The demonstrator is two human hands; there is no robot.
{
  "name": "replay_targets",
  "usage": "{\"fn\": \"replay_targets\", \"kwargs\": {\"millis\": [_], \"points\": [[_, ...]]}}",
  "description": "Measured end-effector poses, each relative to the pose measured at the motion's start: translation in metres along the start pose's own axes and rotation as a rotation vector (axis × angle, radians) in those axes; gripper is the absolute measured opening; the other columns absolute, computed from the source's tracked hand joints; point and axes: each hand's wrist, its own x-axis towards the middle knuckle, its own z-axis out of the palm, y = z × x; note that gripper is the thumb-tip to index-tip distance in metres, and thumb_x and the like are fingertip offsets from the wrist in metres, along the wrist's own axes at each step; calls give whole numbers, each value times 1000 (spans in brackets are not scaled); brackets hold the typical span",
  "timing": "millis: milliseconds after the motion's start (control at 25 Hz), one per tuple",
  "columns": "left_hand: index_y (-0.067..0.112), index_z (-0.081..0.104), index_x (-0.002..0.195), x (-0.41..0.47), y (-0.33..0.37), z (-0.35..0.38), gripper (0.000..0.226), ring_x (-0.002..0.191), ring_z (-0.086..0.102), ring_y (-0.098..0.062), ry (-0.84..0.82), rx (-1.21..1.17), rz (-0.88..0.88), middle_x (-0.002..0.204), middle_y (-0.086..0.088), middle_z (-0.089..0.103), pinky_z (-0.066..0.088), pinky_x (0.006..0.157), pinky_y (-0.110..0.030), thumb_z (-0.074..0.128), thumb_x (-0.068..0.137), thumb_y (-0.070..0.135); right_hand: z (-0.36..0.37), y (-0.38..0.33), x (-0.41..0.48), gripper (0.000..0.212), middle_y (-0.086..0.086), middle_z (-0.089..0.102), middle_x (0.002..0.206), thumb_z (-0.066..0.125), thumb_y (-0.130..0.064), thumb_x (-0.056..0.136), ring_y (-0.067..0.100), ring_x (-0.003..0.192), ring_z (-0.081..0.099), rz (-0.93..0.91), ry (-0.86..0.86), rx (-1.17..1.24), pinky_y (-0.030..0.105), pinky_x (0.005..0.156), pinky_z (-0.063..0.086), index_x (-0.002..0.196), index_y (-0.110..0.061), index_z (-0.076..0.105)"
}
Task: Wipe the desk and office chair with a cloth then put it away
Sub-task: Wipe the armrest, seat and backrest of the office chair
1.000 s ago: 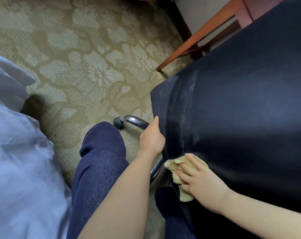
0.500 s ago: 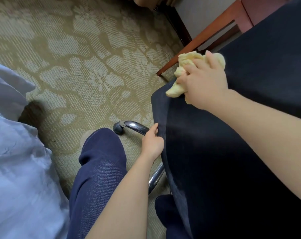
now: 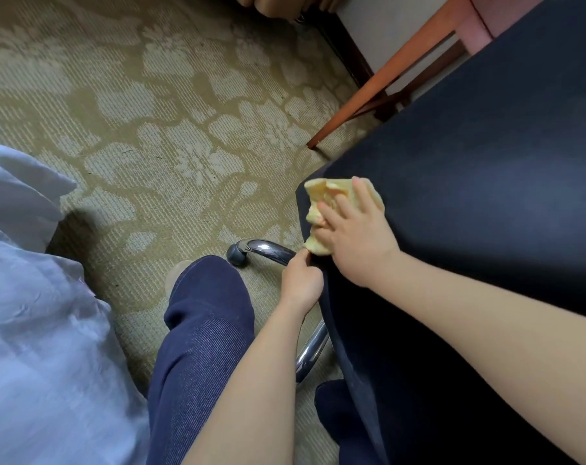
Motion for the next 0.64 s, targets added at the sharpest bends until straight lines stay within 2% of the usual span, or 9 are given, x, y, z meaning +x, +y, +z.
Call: {"fn": "replay_targets", "kwargs": {"millis": [80,120,200,320,440,520,640], "points": [[7,63,111,-7,3,-4,40,108,54,-32,39,183,22,114,-13,64,39,79,-25,38,82,-6,8,-17,-14,47,3,11,159,28,-39,99,34,141,8,-18,-21,25,61,109,-16,145,-30,31],[7,62,112,-10,5,-6,38,110,53,-32,74,284,28,117,-13,62,40,83,-26,40,82,-4,11,-23,-21,47,4,10,159,28,-38,100,34,142,8,-35,-33,40,61,108,-16,146,-30,30],[8,51,127,-14,8,-12,45,122,46,-32,158,471,55,134,-12,49,38,100,-40,42,84,0,17,-32,-37,45,6,10,159,29,-35,101,34,141,8,-82,-51,73,61,108,-17,146,-27,31],[16,23,148,-18,12,-18,67,143,17,-28,196,611,148,158,-5,16,20,113,-47,42,86,0,25,-41,-67,42,8,17,156,31,-30,101,34,140,10,-168,-81,131,58,107,-21,142,-22,39],[24,5,152,-21,12,-19,77,145,-11,-31,268,820,238,160,0,-6,-2,116,-52,42,88,2,26,-33,-92,41,7,23,152,30,-25,100,32,141,14,-196,-87,174,52,103,-28,139,-18,42],[27,1,152,-21,10,-18,76,143,-18,-36,382,1000,325,160,0,-10,-7,112,-58,44,92,10,18,-16,-98,43,5,26,150,27,-23,97,29,140,16,-144,-68,192,47,101,-31,136,-19,43],[26,-1,152,-24,14,-16,69,143,-18,-38,495,1078,391,160,-2,-10,-7,109,-64,40,95,24,-5,19,-87,48,4,30,144,21,-23,90,28,139,18,48,64,118,46,104,-28,133,-20,43]]}}
